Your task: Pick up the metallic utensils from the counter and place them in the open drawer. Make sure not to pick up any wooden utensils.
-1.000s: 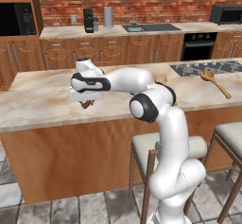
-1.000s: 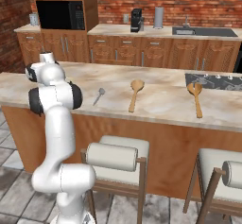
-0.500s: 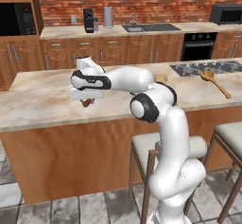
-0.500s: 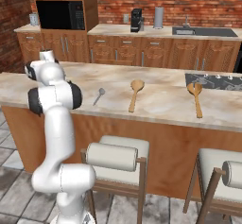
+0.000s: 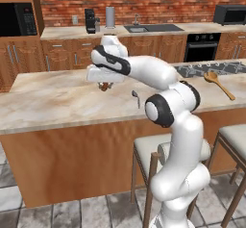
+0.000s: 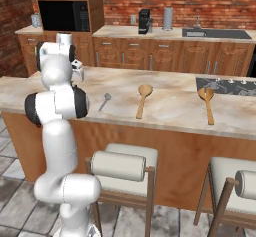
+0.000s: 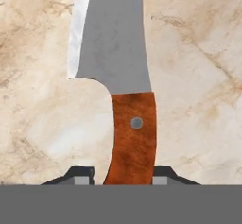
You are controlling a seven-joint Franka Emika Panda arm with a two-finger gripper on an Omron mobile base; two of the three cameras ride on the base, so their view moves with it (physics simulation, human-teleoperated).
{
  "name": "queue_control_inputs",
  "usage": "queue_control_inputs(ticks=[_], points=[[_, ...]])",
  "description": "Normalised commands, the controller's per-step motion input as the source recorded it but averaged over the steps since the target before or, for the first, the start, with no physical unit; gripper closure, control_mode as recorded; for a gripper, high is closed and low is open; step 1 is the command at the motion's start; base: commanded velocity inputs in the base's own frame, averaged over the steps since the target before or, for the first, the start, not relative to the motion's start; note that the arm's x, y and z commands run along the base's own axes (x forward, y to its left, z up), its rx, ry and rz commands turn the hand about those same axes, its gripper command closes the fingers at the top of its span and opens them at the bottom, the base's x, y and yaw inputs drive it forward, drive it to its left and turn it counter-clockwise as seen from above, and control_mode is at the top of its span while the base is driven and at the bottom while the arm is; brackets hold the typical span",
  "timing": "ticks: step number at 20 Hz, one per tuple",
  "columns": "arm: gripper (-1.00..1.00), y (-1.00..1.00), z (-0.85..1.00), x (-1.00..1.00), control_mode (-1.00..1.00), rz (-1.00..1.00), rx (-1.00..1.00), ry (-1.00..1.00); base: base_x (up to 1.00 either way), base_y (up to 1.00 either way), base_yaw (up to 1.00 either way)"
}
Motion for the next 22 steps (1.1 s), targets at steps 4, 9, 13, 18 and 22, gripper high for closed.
queue_control_inputs(ticks=[4, 9, 13, 18, 22], points=[[1.00, -0.94, 0.49, -0.67, -1.00, 0.13, 0.04, -0.04, 0.00, 0.00, 0.00], [1.00, -0.87, 0.17, -0.94, -1.00, 0.19, 0.00, -0.06, 0.00, 0.00, 0.00], [1.00, -0.58, 0.18, -1.00, -1.00, 0.25, 0.00, -0.17, 0.00, 0.00, 0.00], [1.00, -0.38, 0.27, -1.00, -1.00, 0.32, 0.00, -0.18, 0.00, 0.00, 0.00], [1.00, -0.31, 0.17, -1.00, -1.00, 0.33, 0.00, -0.17, 0.00, 0.00, 0.00]])
